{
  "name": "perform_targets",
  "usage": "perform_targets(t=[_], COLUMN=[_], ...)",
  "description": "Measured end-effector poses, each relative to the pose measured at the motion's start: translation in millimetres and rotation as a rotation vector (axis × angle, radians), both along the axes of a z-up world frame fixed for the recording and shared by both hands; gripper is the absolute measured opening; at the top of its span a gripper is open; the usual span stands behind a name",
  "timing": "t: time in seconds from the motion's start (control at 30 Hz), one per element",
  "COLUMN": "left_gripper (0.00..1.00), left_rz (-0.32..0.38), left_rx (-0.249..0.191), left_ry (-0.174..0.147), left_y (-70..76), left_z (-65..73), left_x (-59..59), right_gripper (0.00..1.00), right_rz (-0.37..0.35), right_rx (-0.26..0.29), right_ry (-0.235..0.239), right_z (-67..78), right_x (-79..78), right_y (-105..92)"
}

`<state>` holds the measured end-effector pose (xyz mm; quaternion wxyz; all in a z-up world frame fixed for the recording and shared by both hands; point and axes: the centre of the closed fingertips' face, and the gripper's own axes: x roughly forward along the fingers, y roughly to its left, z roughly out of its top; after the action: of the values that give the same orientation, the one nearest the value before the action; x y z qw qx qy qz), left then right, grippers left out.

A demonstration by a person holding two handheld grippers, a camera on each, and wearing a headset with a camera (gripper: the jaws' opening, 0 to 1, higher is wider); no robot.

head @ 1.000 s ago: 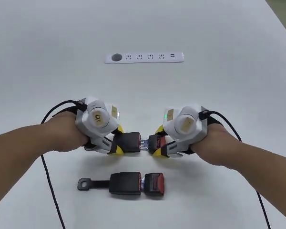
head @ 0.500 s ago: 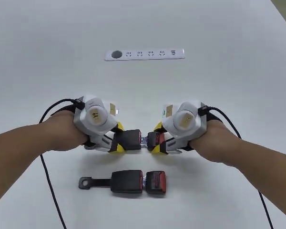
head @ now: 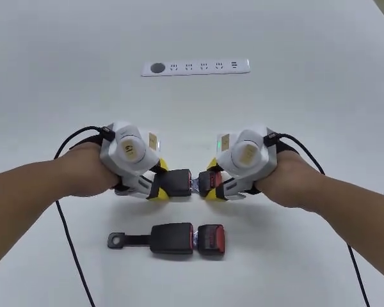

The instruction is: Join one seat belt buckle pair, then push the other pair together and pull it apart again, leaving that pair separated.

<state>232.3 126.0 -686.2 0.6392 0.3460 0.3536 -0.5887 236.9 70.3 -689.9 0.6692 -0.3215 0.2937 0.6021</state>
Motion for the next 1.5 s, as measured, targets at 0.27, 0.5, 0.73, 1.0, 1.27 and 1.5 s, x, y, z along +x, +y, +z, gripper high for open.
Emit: perform_targets(t=[0.27, 0.5, 0.73, 1.0, 1.27, 1.5], left_gripper=[0.31, 0.31, 0.32, 0.32, 0.32, 0.32], left_rz=[0.004, 0.004, 0.008, 0.014, 0.008, 0.014], left_rx=[-0.004, -0.009, -0.008, -0.005, 0.000, 0.005], left_ry=[-0.004, -0.007, -0.004, -0.001, 0.006, 0.007], left_y=[0.2, 0.5, 0.1, 0.6, 0.1, 0.0], left_z=[0.3, 0.4, 1.0, 0.1, -0.6, 0.1], left_x=[0.0, -0.1, -0.8, 0.0, 0.4, -0.6], right_gripper=[0.31, 0.31, 0.31, 0.32, 0.33, 0.33], right_rz=[-0.019, -0.018, -0.016, -0.020, -0.038, -0.064], right_rx=[0.017, 0.017, 0.012, -0.002, -0.002, -0.024], right_ry=[0.008, 0.008, 0.002, 0.001, 0.005, 0.000], right_z=[-0.7, 2.8, -2.4, 1.5, 1.5, 0.6], right_x=[0.8, -0.9, 1.6, -0.8, -3.9, -4.2], right_y=[5.9, 5.1, 4.4, -5.5, -21.1, -51.5])
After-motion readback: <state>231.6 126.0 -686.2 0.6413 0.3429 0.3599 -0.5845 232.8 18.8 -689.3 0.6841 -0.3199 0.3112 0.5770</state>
